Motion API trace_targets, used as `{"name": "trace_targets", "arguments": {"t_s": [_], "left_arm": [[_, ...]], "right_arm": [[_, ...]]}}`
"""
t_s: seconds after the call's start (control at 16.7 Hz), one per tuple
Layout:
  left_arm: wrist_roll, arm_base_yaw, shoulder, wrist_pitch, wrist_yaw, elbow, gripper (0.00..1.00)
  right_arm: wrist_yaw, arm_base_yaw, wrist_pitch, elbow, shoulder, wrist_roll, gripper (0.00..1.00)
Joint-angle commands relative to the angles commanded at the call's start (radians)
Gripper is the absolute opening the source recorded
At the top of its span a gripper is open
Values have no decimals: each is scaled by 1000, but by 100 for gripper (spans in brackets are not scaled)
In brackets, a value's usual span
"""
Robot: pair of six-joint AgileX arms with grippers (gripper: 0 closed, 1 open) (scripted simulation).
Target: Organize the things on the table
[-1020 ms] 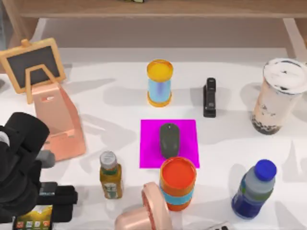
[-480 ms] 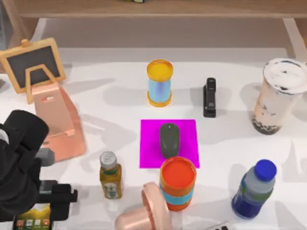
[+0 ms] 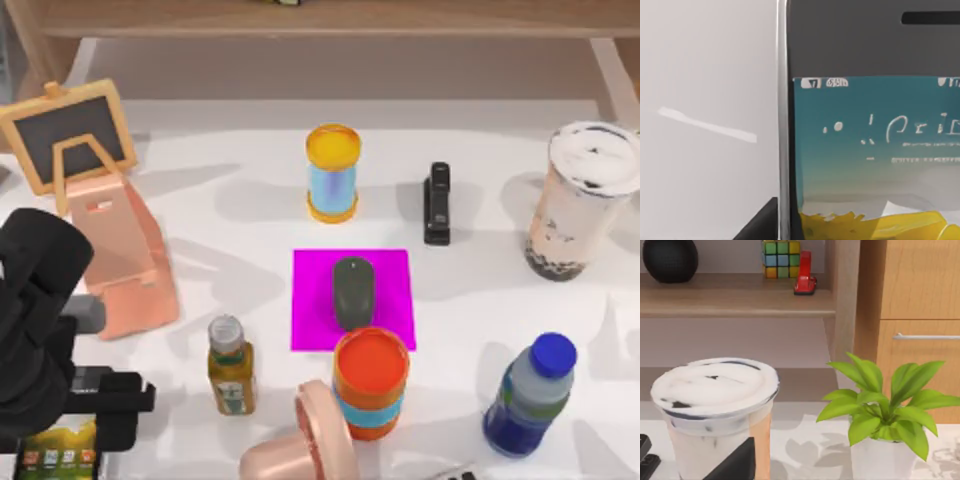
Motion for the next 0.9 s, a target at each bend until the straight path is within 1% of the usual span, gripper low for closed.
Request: {"name": "trace_targets", "arguments": {"t_s": [0.18,0.24,0.36,0.48,0.6,0.9], "left_arm": [[-1,-12,-9,-1,-12,-1,0],[-5,-30,-29,-5,-31,0,0],[-17,-86,-88,-12,-98,-2,0],[-33,-160,-153,-5,-193,-2,0],[-53,-239,-209,36,-307,5,0],[-126,-381,-261,267,-625,22,0]], "right_arm": [[0,0,0,0,0,0,100],[0,0,0,0,0,0,100],[0,0,0,0,0,0,100],[0,0,0,0,0,0,100],[0,0,0,0,0,0,100],[0,0,0,0,0,0,100]]}}
